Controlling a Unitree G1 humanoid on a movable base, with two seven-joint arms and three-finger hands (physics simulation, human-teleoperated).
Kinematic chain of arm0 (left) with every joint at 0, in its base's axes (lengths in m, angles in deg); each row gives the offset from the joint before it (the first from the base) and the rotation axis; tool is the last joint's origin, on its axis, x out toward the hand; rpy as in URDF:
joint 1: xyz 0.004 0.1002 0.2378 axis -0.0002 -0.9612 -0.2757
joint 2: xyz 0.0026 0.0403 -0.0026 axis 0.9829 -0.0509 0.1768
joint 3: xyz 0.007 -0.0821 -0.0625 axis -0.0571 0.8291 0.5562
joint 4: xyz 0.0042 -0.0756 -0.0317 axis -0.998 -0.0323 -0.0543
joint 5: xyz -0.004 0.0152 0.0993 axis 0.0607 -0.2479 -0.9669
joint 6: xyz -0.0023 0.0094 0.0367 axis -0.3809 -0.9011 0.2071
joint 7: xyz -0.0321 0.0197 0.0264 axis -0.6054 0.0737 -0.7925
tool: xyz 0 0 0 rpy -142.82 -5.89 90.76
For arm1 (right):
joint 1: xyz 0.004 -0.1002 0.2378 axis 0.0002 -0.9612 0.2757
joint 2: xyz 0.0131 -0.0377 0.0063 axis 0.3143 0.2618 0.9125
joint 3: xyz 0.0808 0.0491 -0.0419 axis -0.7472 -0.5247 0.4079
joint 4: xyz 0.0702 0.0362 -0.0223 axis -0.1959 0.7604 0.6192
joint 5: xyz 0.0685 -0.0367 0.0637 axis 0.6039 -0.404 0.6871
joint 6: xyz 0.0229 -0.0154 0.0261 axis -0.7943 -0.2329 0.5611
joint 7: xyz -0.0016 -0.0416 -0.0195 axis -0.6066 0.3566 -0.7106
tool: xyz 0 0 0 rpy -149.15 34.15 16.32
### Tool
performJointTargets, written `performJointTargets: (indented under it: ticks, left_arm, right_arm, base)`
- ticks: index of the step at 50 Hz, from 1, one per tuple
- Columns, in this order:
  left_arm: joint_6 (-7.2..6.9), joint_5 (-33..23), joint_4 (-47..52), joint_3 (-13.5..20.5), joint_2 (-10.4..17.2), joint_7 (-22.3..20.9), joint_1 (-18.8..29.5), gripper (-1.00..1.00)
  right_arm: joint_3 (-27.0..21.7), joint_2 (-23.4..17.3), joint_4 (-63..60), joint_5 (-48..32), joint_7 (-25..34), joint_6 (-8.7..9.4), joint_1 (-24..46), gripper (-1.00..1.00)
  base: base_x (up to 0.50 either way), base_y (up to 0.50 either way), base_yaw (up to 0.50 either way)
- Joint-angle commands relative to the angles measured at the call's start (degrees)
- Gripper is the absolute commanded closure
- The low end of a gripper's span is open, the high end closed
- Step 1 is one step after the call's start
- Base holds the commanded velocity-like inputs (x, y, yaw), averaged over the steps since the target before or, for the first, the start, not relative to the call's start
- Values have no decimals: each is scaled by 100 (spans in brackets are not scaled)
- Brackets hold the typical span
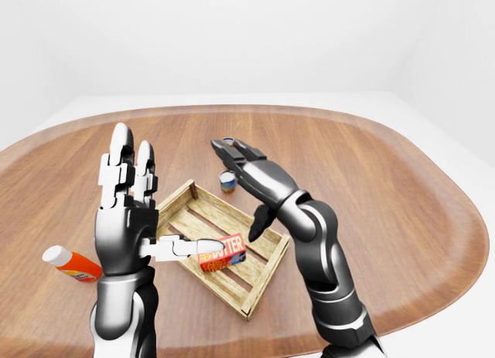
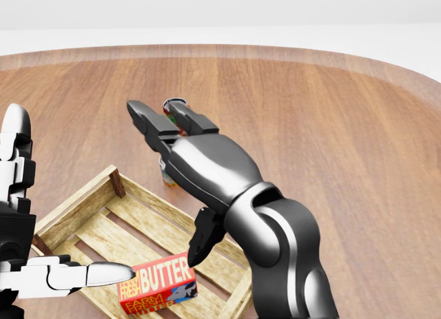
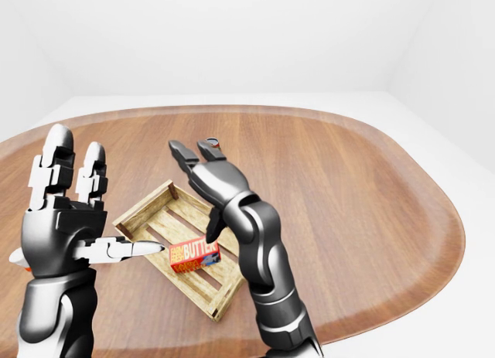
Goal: Pick up the butter and put it in the tray.
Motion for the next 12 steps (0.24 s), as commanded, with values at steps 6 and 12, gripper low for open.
performJointTargets:
  ticks: [6,12]
  left_arm:
    - [0,10,8,14,1,-5,8,-100]
    - [0,31,36,54,11,-11,31,-100]
  right_arm:
    - [-229,-188,-2377,-105,0,0,-150,-100]
    - [-423,-293,-2962,-34,0,0,-49,-100]
  base:
    - [0,0,0]
    - [0,0,0]
